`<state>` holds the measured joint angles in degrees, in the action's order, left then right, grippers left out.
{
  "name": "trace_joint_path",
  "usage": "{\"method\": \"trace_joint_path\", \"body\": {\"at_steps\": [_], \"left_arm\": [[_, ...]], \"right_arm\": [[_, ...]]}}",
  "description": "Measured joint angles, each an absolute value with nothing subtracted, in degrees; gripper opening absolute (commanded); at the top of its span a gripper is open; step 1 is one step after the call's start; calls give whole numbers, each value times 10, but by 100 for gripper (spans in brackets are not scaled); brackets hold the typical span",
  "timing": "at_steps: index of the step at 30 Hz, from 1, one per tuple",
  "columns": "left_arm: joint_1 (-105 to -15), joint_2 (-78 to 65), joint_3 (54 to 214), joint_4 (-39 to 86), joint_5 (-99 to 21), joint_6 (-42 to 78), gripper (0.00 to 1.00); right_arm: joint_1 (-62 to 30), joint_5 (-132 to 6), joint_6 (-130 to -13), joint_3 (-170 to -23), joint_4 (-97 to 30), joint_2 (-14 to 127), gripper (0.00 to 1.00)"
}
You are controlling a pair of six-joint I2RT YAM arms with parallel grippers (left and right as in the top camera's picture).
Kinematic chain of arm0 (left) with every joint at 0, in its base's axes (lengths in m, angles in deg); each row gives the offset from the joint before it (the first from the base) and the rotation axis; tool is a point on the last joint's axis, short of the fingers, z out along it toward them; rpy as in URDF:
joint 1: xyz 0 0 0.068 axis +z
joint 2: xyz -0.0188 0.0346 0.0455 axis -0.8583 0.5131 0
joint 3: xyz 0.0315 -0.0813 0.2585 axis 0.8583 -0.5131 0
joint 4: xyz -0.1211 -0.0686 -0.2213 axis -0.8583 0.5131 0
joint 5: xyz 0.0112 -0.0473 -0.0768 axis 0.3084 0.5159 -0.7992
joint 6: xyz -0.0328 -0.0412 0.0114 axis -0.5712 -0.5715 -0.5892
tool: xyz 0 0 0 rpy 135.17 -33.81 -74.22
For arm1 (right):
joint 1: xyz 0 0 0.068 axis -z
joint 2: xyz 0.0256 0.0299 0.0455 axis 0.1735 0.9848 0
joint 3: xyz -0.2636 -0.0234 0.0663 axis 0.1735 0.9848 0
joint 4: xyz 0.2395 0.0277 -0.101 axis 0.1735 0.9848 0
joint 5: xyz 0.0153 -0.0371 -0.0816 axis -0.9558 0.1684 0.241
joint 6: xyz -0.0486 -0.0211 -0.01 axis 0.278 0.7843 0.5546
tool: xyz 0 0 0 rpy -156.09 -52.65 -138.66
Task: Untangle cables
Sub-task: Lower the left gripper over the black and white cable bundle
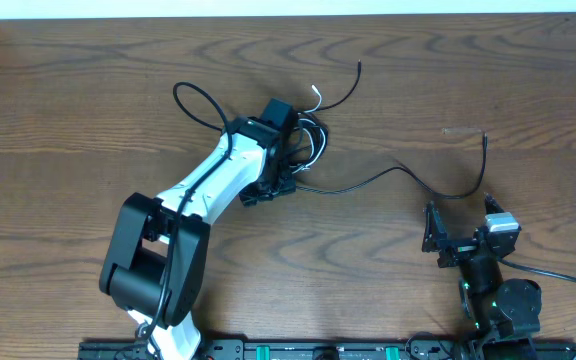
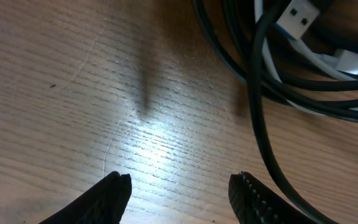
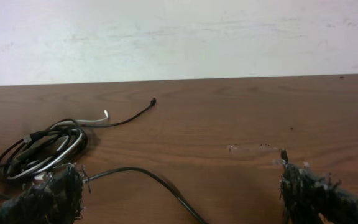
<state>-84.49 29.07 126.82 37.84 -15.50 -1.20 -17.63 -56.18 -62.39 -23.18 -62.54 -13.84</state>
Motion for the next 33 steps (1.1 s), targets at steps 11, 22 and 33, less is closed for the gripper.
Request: {"method": "trace_joint_path", "body": {"at_steps": [11,22,33], "left_arm": [[-845,293,1268,376,-155,-12,56],[-845,293,1268,355,-155,-12,56],[-845,293,1268,294,-155,-42,38]], "right_arm": [[-176,-562,-624,-232,-625,-138,99],[-176,-562,-624,-232,-625,-138,99],[-176,-562,-624,-232,-625,-138,99]]}}
